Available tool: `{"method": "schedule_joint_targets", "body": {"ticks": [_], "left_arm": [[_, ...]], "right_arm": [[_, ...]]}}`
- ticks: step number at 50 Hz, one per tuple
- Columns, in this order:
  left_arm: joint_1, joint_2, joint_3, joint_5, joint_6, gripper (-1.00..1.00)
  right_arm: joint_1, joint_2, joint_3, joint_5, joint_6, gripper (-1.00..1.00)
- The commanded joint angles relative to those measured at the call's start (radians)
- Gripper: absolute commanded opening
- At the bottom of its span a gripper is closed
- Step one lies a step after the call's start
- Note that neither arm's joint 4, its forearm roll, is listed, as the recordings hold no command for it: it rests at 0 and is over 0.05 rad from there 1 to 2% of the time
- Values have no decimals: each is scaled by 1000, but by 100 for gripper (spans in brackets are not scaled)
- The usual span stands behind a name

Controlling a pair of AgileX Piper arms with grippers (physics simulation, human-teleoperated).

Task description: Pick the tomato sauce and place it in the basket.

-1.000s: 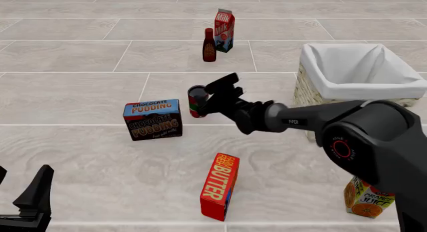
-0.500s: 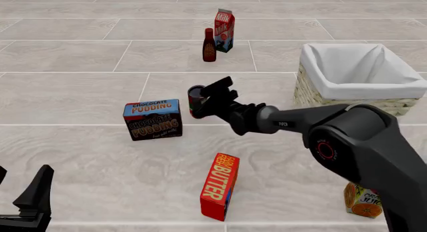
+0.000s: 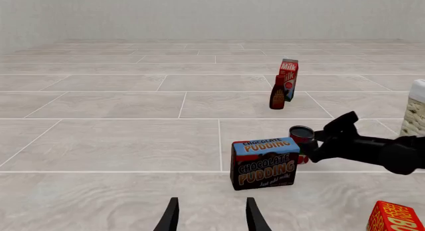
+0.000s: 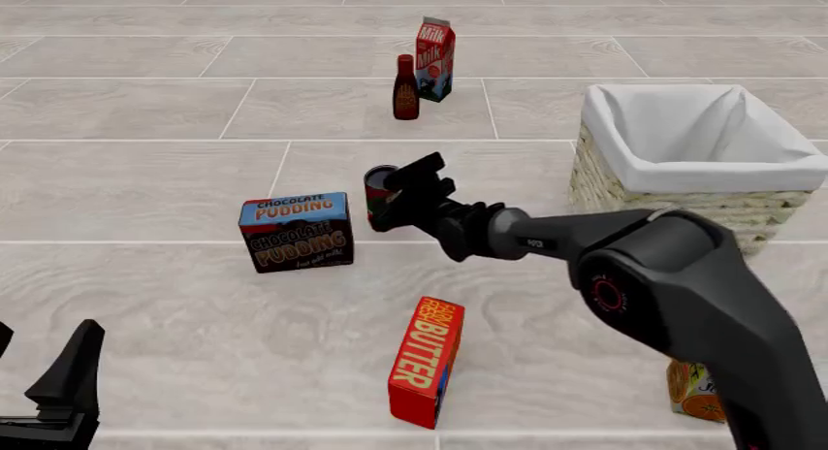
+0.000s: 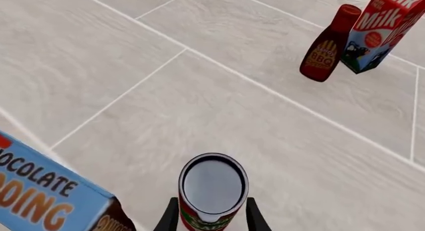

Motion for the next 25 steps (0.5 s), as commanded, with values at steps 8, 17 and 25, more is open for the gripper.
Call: {"method": "schedule_joint_targets", "body": {"ticks": [8, 17, 25], "left_arm": [[0, 0, 0, 0, 0, 100], [0, 0, 0, 0, 0, 100], [0, 0, 0, 0, 0, 100]], "right_arm": [[-9, 70, -98, 42, -6, 100], [-9, 95, -132, 60, -20, 100], [11, 79, -102, 44, -4, -100]]}}
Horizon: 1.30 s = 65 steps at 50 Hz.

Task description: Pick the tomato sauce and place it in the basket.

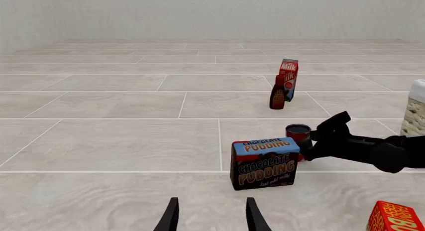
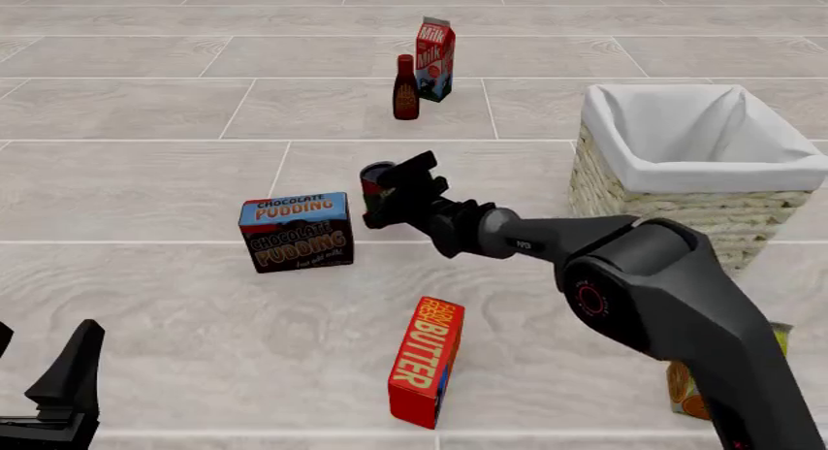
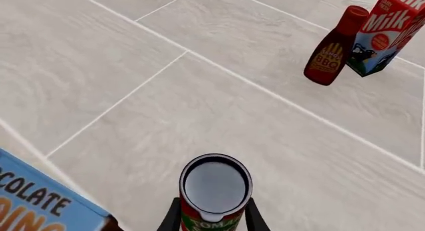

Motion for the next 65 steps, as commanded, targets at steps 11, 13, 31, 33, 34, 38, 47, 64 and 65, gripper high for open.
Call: {"method": "schedule_joint_targets", "body": {"ticks": [11, 13, 31, 33, 34, 38, 47, 64, 65], "left_arm": [[0, 0, 0, 0, 0, 100], [0, 0, 0, 0, 0, 100], [0, 0, 0, 0, 0, 100], [0, 0, 0, 0, 0, 100], [0, 0, 0, 0, 0, 100], [0, 0, 0, 0, 0, 100], [0, 0, 0, 0, 0, 100], [0, 0, 0, 0, 0, 100], [0, 0, 0, 0, 0, 100]], "right_arm": [[0, -25, 29, -3, -14, -100], [-4, -37, 36, -5, -19, -100], [-27, -128, 123, -30, -41, -100], [-27, -140, 135, -33, -42, -100], [-27, -140, 135, -33, -42, -100], [-29, -168, 166, -44, -44, -100], [-36, -239, 237, -60, -51, -100], [-45, -359, 357, -77, -64, -100], [-46, -373, 369, -76, -64, -100]]}}
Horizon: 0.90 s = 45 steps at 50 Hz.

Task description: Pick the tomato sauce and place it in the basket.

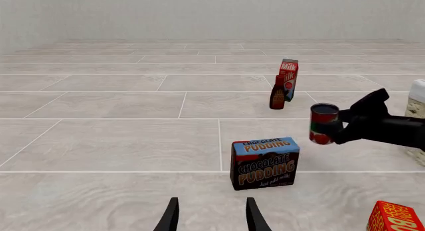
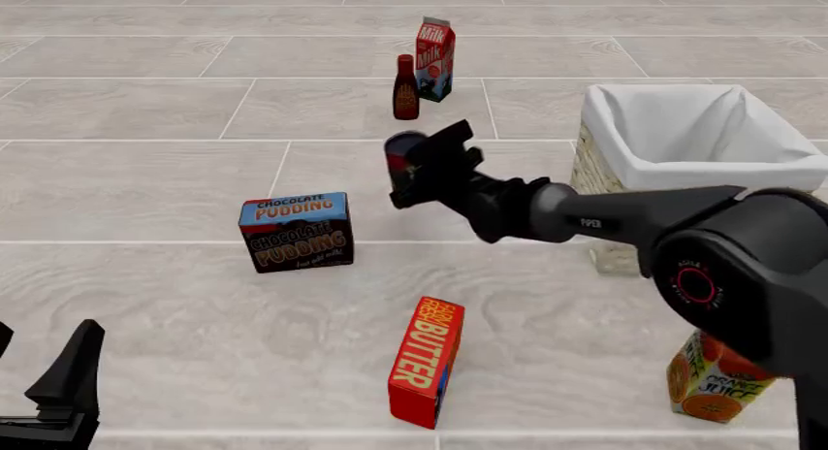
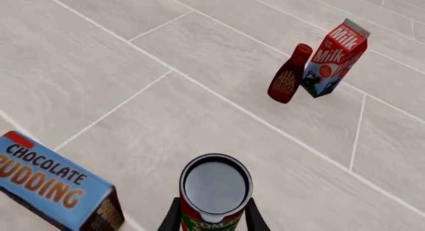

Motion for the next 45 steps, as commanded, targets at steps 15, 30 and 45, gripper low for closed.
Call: {"method": "schedule_joint_targets", "body": {"ticks": [15, 30, 45], "left_arm": [[0, 0, 0, 0, 0, 100], [0, 0, 0, 0, 0, 100], [0, 0, 0, 0, 0, 100]], "right_arm": [[-26, -212, 179, -3, 25, -100], [-44, -307, 262, -5, 40, -100], [-71, -362, 292, 12, 31, -100]]}}
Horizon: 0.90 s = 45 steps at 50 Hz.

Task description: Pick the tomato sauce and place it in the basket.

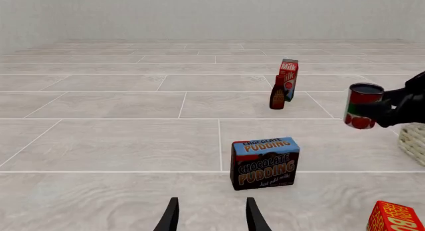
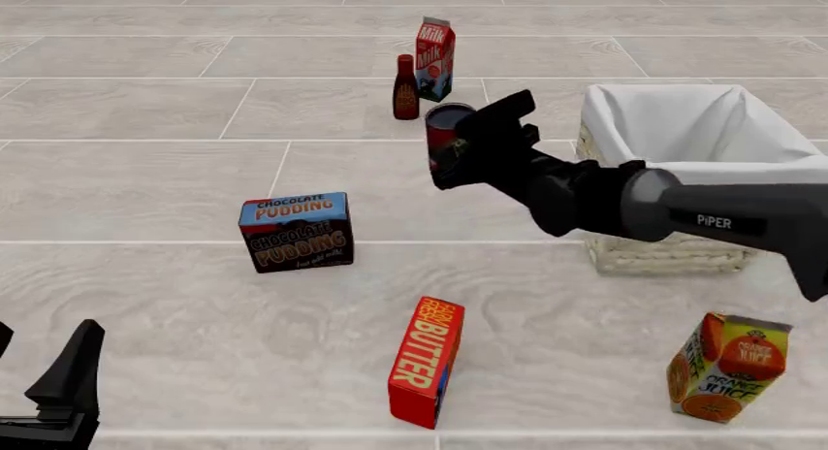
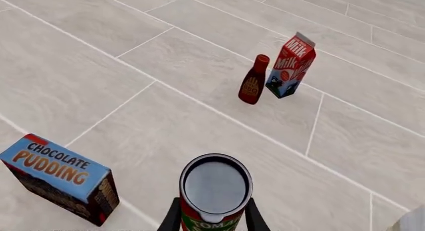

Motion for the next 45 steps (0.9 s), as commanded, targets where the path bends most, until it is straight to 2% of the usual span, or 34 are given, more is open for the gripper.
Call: {"method": "schedule_joint_targets", "body": {"ticks": [1, 45], "left_arm": [[0, 0, 0, 0, 0, 100], [0, 0, 0, 0, 0, 100]], "right_arm": [[-20, -44, 25, 5, 19, -100], [-157, -148, 33, 45, 18, -100]]}}
